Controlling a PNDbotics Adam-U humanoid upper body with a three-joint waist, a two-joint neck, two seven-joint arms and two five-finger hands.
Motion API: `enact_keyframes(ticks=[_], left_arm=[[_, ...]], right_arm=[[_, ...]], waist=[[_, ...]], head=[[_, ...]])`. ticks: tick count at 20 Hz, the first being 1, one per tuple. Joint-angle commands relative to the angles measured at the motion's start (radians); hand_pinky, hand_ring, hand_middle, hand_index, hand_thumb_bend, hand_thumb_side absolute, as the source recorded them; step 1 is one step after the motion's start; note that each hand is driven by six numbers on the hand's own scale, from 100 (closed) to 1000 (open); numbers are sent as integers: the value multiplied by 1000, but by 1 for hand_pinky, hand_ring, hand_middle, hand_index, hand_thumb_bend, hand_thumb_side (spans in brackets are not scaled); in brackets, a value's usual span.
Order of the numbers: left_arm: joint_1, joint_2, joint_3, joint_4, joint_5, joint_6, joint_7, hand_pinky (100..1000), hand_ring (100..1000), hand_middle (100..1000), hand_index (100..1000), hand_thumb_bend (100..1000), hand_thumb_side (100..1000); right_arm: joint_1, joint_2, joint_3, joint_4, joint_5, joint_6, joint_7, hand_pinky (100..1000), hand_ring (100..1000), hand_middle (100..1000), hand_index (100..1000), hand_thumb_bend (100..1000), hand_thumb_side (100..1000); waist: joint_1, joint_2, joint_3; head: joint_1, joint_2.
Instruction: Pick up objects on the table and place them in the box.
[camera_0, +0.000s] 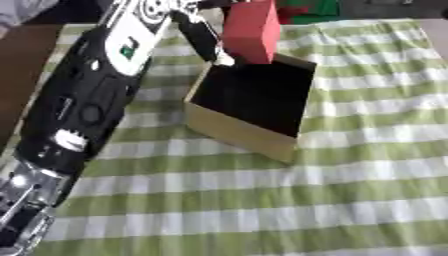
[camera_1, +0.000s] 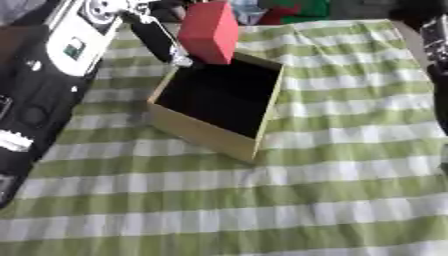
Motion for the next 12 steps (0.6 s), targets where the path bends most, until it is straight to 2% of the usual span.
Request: enact_keyframes(ticks=[1,4,7,9,10,11,12], left_arm=[[-13,-1,-1,26,-18,-8,48,845,556,568,731,218,100],[-7,-8,-7,53,-25,-36,56,856,611,635,789,331,100],[-1,-8,-11,70,-36,-73,31,856,663,687,830,400,100],[3,-8,-10,78,-49,-97,15,850,709,740,868,481,100],[4,-9,-8,80,-56,-106,13,843,734,761,886,551,100],[6,-10,-6,82,-63,-117,13,842,738,768,894,589,148],[7,-10,-4,84,-67,-129,15,839,749,786,908,639,250]], right_arm=[[-15,-10,-5,-20,-7,-1,3,919,756,693,893,100,573],[-14,-10,-5,-20,-7,-1,2,919,756,693,893,100,574],[-14,-10,-6,-20,-6,-1,1,920,756,693,893,100,576],[-13,-9,-6,-20,-7,-1,1,920,755,693,893,100,578],[-13,-8,-6,-20,-7,-1,1,920,755,693,894,100,579],[-14,-7,-6,-20,-8,-1,2,920,755,693,894,100,579],[-14,-6,-6,-20,-8,-1,2,920,755,693,894,100,580]], waist=[[-1,-16,-2],[1,-14,-4],[2,-13,-6],[3,-12,-6],[4,-11,-7],[4,-10,-7],[4,-10,-7]], head=[[-1,-12],[-3,-12],[-6,-11],[-7,-11],[-7,-11],[-7,-12],[-7,-12]])
